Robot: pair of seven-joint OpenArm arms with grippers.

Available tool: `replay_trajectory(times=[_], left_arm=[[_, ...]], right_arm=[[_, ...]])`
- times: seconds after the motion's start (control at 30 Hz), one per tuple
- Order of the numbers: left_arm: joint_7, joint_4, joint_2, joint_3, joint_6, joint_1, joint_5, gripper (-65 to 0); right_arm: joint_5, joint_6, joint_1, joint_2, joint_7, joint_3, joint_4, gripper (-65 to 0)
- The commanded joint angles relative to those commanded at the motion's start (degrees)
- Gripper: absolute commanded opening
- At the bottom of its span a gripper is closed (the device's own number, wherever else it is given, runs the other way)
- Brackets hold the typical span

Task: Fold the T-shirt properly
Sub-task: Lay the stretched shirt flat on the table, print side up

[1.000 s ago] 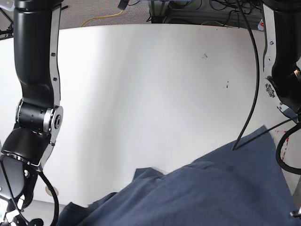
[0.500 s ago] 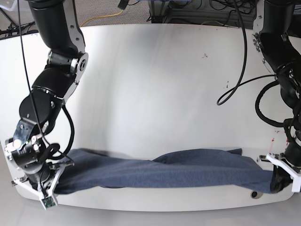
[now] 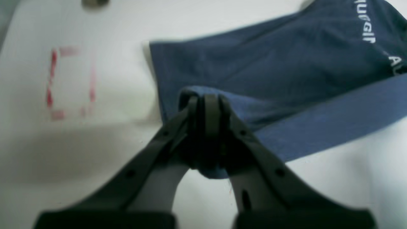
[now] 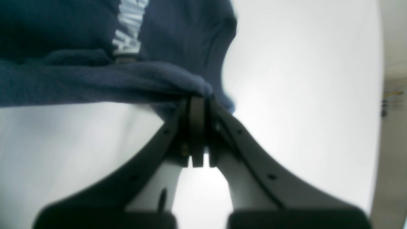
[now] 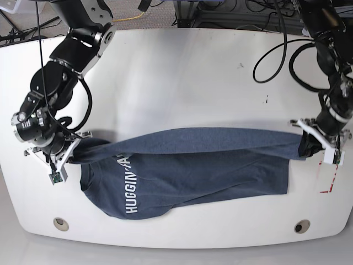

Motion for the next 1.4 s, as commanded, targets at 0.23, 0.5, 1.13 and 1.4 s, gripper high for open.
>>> replay_trajectory(times=[0.23, 0.5, 1.13, 1.4], left_arm=[[-0.1, 0.0, -0.4, -4.9, 0.0, 11.3, -2.4, -64.2], [-0.4, -0.1, -0.4, -5.4, 0.0, 18.8, -2.0, -64.3], [-0.4, -0.6, 0.0, -10.1, -5.4, 30.9, -1.9, -64.3], [-0.4, -0.6, 1.8, -10.2, -9.5, 30.7, -1.9, -64.2]], right_arm=[[7.3, 0.00, -9.2, 2.7, 0.0, 0.7, 0.4, -65.0], [14.9, 0.00, -21.3, 2.7, 0.0, 3.3, 0.1, -65.0], [16.5, 0.00, -37.5, 2.4, 0.0, 8.6, 0.4, -65.0], [16.4, 0.00, -37.8, -0.6, 0.0, 8.9, 0.5, -65.0]])
